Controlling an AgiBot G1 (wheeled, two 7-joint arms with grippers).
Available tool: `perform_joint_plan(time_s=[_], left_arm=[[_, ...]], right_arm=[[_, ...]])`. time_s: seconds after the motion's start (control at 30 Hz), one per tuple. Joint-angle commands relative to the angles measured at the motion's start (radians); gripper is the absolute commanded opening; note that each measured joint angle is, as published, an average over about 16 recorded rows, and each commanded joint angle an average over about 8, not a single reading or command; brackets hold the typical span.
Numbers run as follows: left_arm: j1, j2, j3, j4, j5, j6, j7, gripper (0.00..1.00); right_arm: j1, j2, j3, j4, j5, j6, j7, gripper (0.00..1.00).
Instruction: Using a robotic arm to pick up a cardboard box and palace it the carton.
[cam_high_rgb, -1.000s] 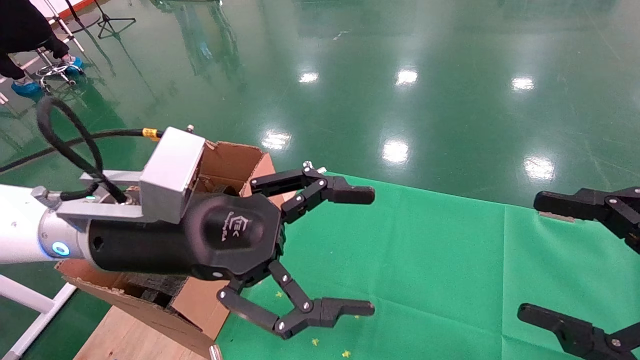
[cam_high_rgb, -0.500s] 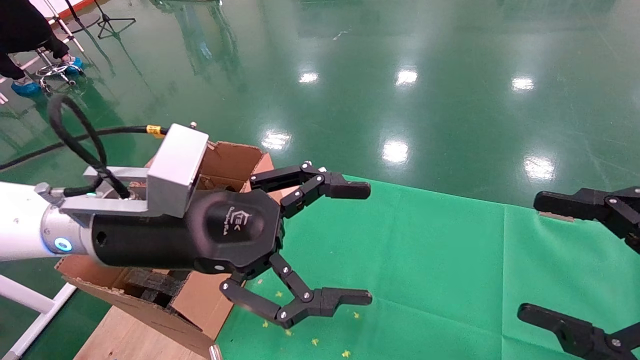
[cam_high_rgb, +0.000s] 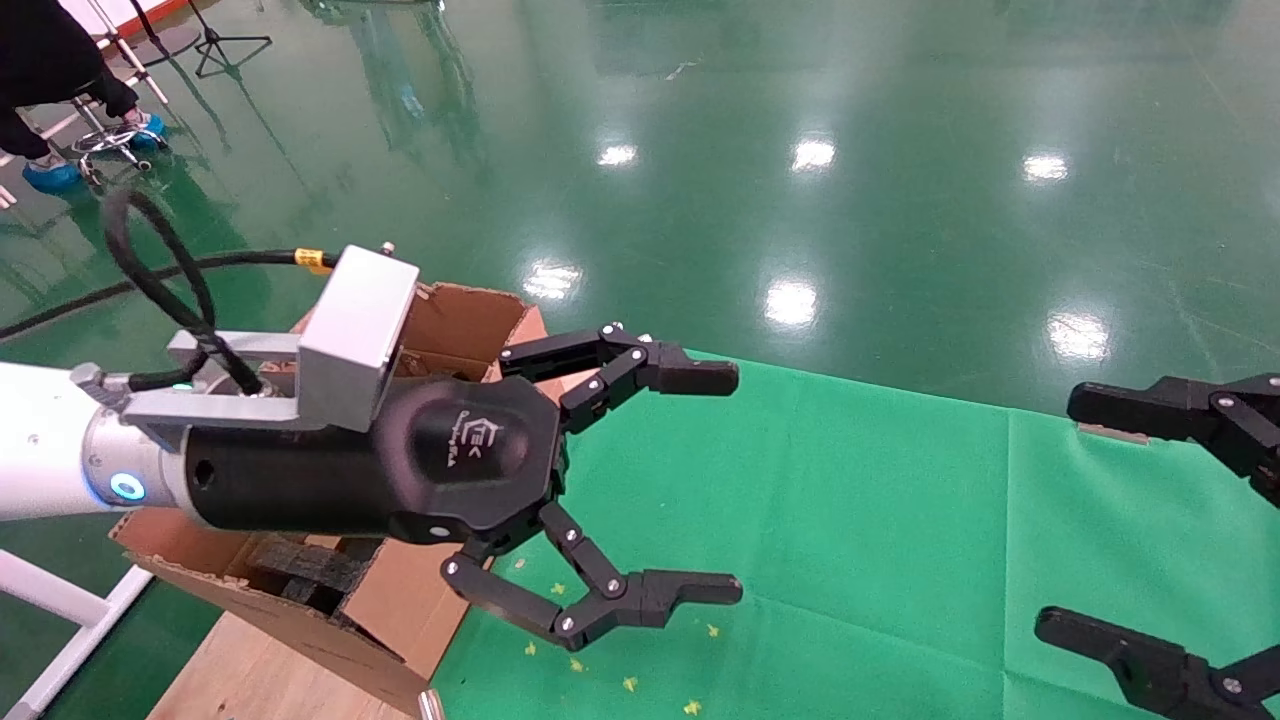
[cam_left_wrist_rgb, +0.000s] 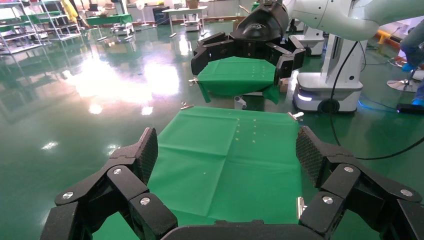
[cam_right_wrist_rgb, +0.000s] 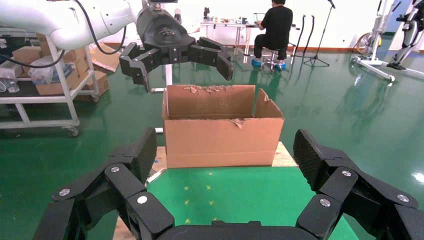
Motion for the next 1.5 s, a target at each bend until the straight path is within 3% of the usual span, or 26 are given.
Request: perform_joint_plan(time_s=[0.03,1.5], left_arm=[[0.0,0.0,0.0,0.0,0.001,0.0,0.0,1.0],[-0.002,0.0,0.001,0.002,0.003,-0.001,0.0,1.0]], right_arm=[[0.0,0.0,0.0,0.0,0.0,0.0,0.0,1.0],[0.0,0.0,0.0,0.0,0.0,0.0,0.0,1.0]])
